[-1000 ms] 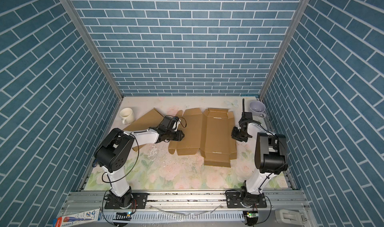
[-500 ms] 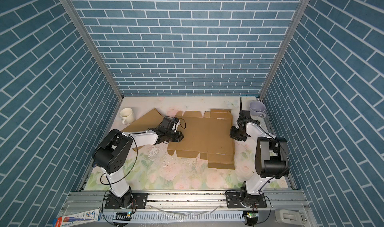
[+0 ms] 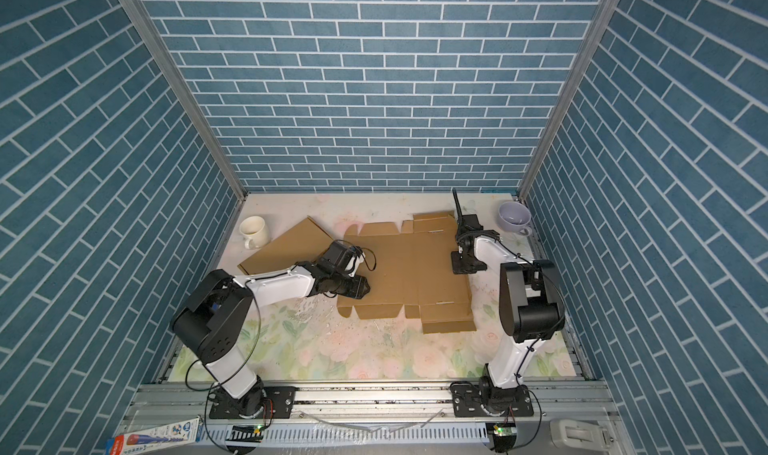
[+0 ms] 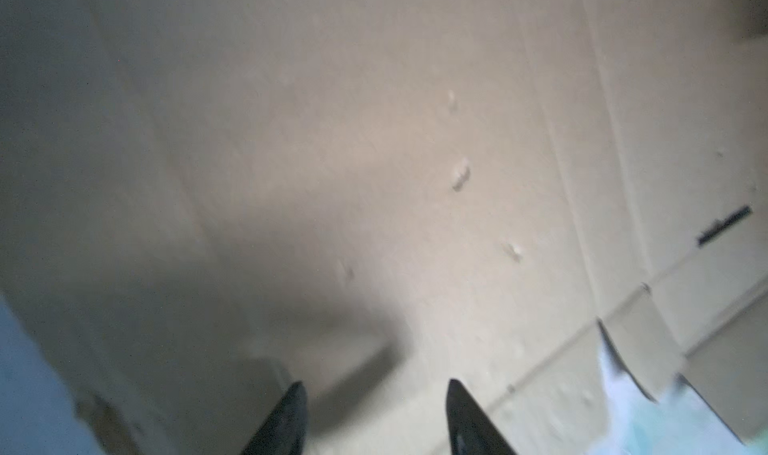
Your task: Fold the paper box
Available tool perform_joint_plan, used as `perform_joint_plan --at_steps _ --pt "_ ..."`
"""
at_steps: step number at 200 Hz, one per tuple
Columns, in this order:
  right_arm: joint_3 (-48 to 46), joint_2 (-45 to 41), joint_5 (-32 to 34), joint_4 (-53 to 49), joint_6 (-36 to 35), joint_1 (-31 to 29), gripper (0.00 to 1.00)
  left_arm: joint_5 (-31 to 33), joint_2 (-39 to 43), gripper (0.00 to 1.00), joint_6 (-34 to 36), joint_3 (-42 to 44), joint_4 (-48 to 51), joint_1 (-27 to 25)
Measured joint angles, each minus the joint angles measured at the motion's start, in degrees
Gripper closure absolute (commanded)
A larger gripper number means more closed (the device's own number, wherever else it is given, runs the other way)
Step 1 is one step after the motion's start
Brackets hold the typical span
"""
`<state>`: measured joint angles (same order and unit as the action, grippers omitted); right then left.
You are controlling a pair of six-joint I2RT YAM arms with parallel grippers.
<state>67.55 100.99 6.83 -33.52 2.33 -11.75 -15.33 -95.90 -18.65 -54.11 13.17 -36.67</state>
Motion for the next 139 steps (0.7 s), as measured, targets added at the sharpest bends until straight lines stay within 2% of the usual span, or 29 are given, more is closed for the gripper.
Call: perform_joint_plan --at_steps 17,36,56,100,139 --pt "0.5 -1.9 2.5 -0.2 -7.2 -1.9 1.00 -0.6 6.1 0.24 1.5 -1.6 7.2 -0.5" --pt "0.5 -5.1 4.6 0.0 -16.8 -4.3 1.00 -0.9 11.7 0.23 4.3 -6.8 13.2 0.6" --pt "0.8 -7.9 5.8 0.7 -27.3 -6.3 1.00 -1.4 14.1 0.24 6.9 -13.0 16.0 3.0" --pt "1.1 -10.2 7.8 6.9 -48.9 -10.7 1.00 -1.9 10.3 0.22 9.4 -21.1 17.5 9.9" --pt "-6.1 -11.5 9.9 19.6 -59.1 -15.1 1.00 -5.2 6.0 0.18 6.4 -19.8 13.4 12.2"
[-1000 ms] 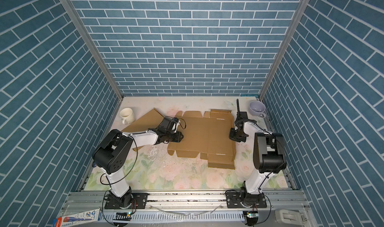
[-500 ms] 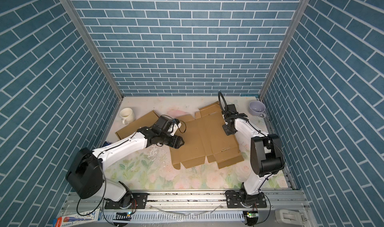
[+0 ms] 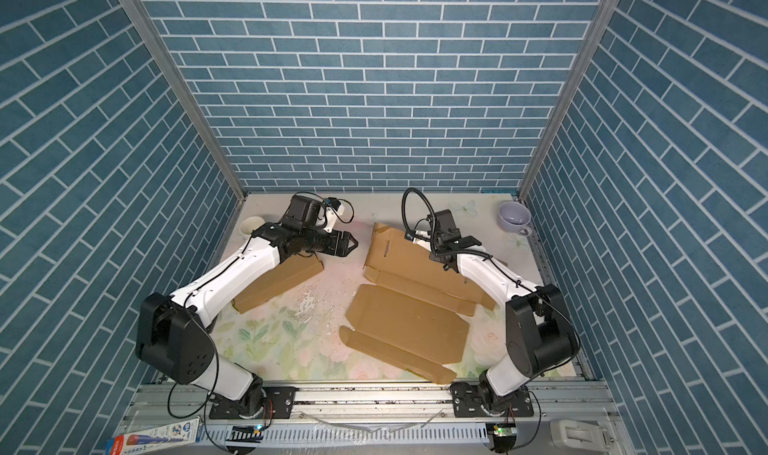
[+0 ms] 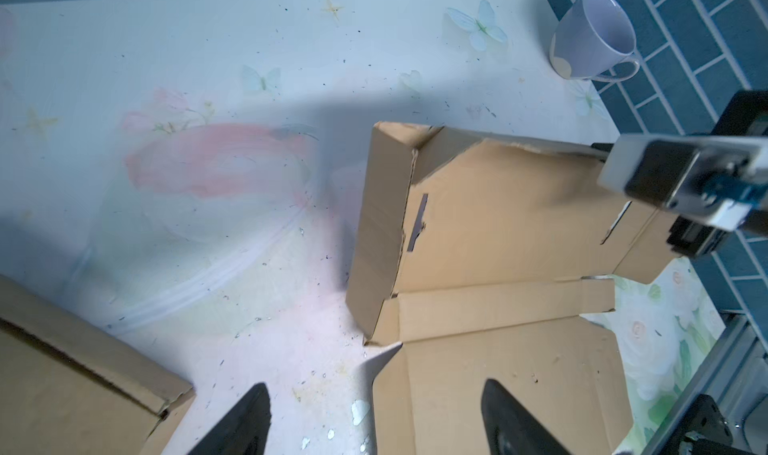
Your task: Fold the paper box
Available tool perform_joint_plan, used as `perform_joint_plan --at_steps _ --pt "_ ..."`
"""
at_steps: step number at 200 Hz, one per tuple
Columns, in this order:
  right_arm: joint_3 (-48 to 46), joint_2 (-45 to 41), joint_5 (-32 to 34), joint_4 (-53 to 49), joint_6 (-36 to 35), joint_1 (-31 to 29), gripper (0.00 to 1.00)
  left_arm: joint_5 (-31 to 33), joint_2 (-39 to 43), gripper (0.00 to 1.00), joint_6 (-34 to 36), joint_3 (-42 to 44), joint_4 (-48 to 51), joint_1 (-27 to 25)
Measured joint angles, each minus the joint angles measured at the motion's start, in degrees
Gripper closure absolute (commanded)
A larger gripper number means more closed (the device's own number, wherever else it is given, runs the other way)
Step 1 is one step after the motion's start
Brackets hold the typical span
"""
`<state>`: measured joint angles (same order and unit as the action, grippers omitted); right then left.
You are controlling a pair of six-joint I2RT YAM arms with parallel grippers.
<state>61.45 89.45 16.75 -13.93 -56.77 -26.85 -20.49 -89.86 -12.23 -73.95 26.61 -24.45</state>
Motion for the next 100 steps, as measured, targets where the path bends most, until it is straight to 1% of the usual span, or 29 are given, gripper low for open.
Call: perform_joint_plan --at_steps 17,32,70,100 --pt "-3.0 0.0 0.8 4.7 -2.2 -1.4 1.00 -2.1 -1.6 0.14 -1.8 1.0 -2.0 0.9" --pt "-5.1 0.0 1.6 9.1 -3.6 -2.3 1.00 -3.4 -3.0 0.13 -3.0 2.0 -3.7 1.4" --pt "-11.6 0.0 3.1 21.4 -8.0 -3.5 1.00 -5.6 -3.4 0.13 -5.6 6.6 -8.2 2.2" --pt "-15.0 -0.2 5.2 29.2 -11.0 -4.4 1.00 -5.5 -3.3 0.15 -6.0 7.6 -9.6 2.9"
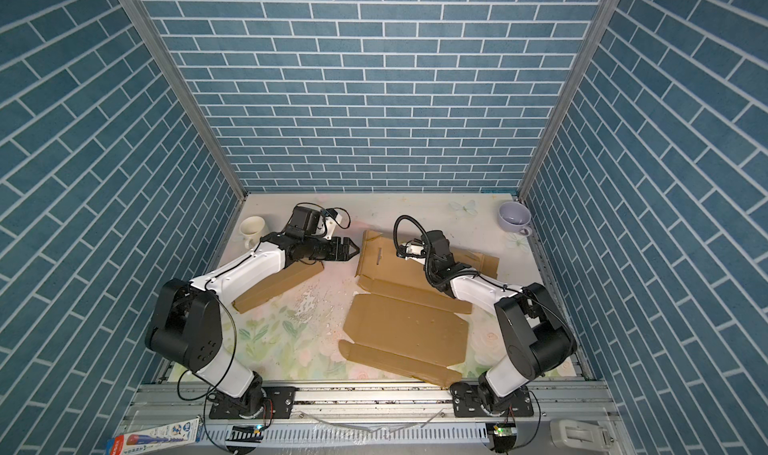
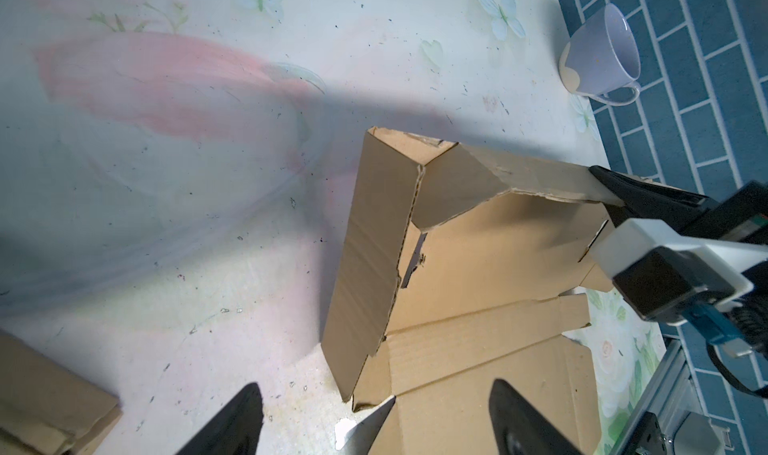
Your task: Fold the paper box
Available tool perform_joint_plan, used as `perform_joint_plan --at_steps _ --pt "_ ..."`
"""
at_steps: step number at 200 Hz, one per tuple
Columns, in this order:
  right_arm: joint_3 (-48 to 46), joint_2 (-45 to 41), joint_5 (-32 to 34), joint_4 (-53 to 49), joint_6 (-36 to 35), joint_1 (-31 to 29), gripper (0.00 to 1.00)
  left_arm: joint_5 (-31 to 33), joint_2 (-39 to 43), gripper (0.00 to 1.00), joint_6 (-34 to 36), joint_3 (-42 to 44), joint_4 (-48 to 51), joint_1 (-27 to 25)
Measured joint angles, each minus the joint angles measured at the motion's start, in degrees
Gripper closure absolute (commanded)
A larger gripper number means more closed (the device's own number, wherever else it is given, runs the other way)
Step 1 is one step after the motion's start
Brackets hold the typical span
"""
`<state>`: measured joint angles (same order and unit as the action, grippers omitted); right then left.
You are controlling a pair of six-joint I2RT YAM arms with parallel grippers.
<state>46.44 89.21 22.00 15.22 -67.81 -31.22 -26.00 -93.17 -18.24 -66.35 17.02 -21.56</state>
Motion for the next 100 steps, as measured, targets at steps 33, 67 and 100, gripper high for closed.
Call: perform_joint_plan --at_steps 33,67,100 --pt "-2.0 -3.2 2.8 6.9 -4.8 -2.1 1.00 0.9 3.9 0.14 0.2 3.3 -1.8 0.2" --pt "-4.7 -4.9 6.1 16.5 -10.4 -4.5 1.00 1.0 12.0 0.13 -1.7 9.6 -8.0 2.1" --pt "-8.4 -3.8 9.4 25.2 -13.7 -6.9 1.00 -0.4 14.3 0.09 -6.0 13.7 -14.3 5.9"
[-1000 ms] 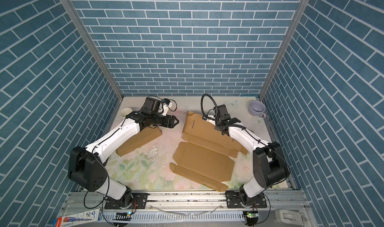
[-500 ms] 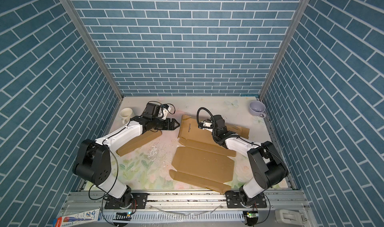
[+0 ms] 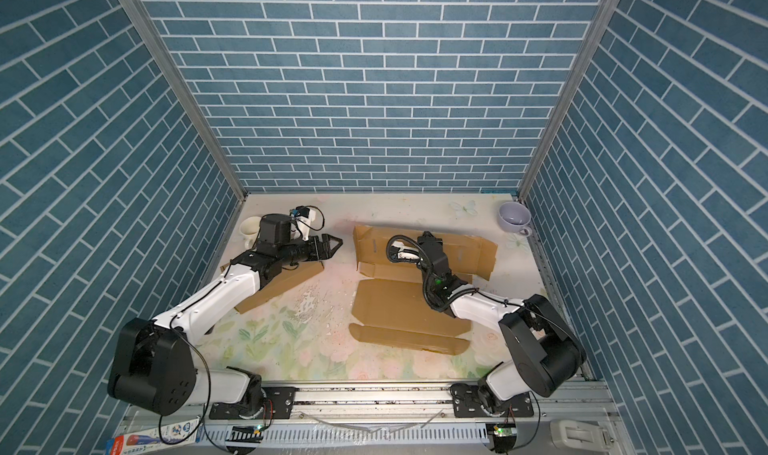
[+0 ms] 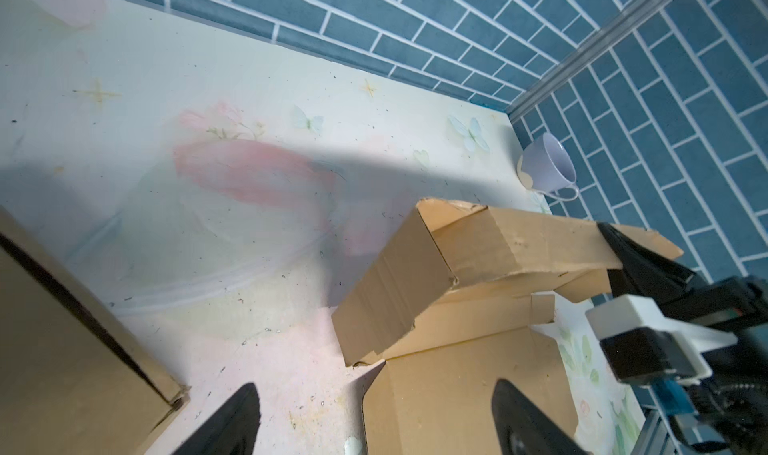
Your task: Fold the paper box
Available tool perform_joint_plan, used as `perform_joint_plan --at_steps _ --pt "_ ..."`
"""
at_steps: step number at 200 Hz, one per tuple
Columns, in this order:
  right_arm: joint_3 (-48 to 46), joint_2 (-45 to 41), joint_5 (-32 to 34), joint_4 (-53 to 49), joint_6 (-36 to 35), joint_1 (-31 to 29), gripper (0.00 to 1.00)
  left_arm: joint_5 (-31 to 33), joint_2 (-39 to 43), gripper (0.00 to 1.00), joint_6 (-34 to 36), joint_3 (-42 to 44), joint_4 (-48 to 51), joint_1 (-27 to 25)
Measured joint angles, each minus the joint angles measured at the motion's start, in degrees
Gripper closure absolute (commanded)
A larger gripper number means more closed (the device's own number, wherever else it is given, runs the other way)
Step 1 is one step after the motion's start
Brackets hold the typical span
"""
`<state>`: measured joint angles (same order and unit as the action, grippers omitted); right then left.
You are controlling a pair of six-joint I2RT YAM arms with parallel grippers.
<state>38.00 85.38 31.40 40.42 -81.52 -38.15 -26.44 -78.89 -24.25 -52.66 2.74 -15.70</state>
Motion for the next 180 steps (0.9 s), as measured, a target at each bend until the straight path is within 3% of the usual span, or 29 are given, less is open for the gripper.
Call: perform_joint_plan --at_steps 125,180 --pt "-3.3 2.9 3.0 9.0 -1.1 -3.6 1.00 -5.0 -14.3 0.09 -2.4 -8.9 -6.3 -1.4" --pt "-4.0 4.1 4.8 11.3 -1.3 -4.8 1.00 -7.3 -15.1 0.24 -4.0 -7.6 -8.9 -5.9"
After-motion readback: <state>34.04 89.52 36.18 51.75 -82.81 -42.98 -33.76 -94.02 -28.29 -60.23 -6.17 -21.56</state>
